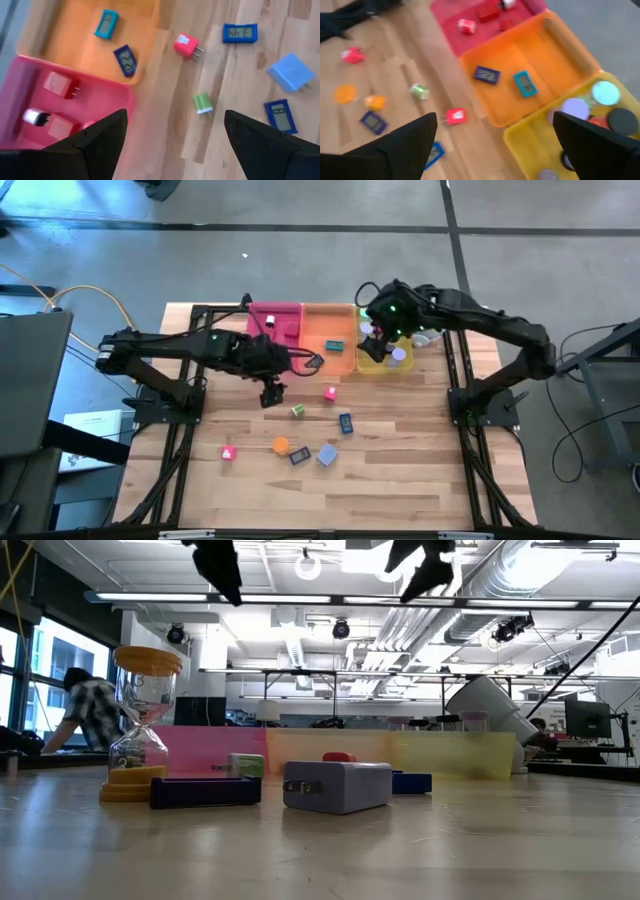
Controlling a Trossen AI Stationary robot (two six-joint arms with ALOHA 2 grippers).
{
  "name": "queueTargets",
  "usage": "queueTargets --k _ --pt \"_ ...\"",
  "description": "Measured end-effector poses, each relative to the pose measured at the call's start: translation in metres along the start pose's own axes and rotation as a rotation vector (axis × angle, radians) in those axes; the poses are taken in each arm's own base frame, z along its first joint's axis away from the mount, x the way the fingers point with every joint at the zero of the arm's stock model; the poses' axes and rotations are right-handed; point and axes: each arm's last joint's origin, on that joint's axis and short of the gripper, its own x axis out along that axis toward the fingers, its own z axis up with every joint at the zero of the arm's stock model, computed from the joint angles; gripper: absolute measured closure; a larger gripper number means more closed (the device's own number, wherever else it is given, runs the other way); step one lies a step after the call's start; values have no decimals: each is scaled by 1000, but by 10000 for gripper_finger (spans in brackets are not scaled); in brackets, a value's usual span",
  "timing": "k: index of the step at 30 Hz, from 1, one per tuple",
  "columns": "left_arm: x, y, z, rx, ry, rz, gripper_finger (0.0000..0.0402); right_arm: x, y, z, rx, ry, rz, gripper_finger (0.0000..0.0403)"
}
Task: Pick & Place Office items
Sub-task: Put the green charger adapter into the pink bin
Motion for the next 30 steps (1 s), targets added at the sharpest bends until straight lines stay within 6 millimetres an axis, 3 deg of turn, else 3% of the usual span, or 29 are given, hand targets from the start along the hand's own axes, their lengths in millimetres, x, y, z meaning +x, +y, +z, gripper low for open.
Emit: queueTargets --k 6,17,25,30 --pt "30 -13 5 4 92 -51 77 -5 29 -9 -72 1 57 16" --pt "94 -38 6 -14 264 -11 77 -14 78 -32 -205 -40 4 16" --pt "139 -50 1 -111 387 -23 77 -20 97 -49 -290 -1 29 16" --pt "154 -55 -1 -112 425 -42 77 -22 103 -54 -310 5 48 16"
